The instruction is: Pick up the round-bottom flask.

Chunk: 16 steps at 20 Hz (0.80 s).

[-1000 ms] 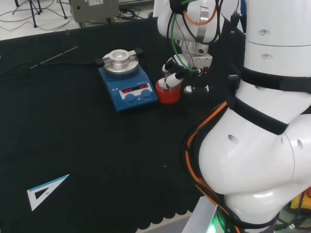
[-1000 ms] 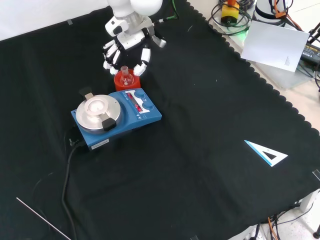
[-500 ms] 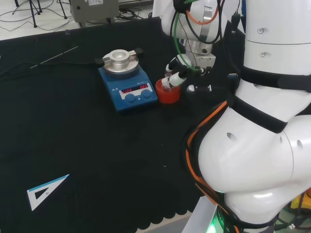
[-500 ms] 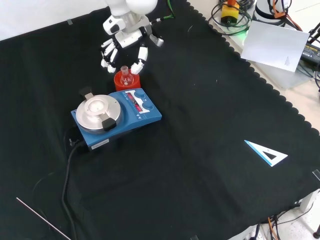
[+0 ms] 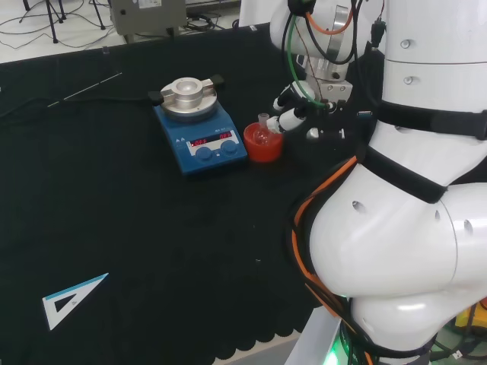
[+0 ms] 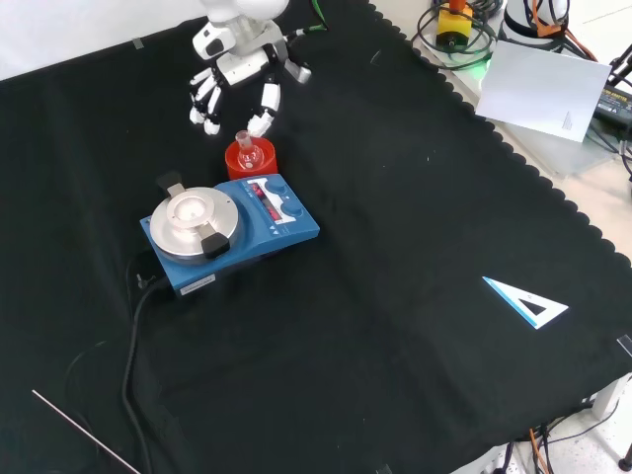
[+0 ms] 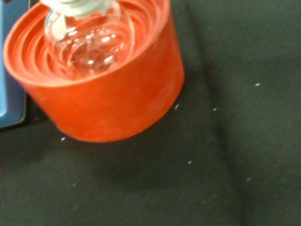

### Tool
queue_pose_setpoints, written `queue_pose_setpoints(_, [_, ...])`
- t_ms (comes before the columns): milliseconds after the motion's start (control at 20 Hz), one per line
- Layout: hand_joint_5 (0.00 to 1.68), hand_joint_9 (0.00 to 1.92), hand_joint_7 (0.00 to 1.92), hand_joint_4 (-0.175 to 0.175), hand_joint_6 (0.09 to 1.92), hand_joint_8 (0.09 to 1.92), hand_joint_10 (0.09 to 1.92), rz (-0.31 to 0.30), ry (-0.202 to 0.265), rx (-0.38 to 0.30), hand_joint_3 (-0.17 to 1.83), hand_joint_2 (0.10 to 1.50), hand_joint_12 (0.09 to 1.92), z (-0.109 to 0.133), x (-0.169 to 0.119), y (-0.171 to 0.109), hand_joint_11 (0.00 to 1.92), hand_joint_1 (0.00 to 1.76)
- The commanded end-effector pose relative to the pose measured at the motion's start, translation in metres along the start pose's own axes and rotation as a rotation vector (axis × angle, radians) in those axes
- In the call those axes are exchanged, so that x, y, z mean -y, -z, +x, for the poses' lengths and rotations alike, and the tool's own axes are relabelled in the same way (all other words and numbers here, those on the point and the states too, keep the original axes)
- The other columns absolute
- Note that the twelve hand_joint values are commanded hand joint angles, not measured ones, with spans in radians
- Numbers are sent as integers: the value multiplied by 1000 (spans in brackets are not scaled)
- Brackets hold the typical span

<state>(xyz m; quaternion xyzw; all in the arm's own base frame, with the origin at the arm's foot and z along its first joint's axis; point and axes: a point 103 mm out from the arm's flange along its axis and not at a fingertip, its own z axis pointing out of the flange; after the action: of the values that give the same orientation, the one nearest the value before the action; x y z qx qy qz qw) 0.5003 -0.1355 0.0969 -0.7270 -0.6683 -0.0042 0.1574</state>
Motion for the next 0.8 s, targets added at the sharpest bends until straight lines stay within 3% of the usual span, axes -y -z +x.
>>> queue_pose_setpoints(50, [735, 381, 274, -18, 150, 562, 590, 0, 12, 3, 517, 698, 1239, 14, 5, -2, 0, 799])
queue_pose_setpoints(100, [736, 381, 274, -18, 151, 562, 590, 1, 14, 2, 517, 698, 1239, 9, 4, 0, 0, 799])
queue_pose_setpoints(250, [736, 381, 274, -18, 154, 561, 590, -5, 19, 31, 517, 698, 1240, 28, 8, -7, 0, 799])
queue_pose_setpoints(800, [750, 384, 276, -18, 177, 559, 588, -21, 22, 27, 517, 698, 1244, 33, 8, -5, 0, 797])
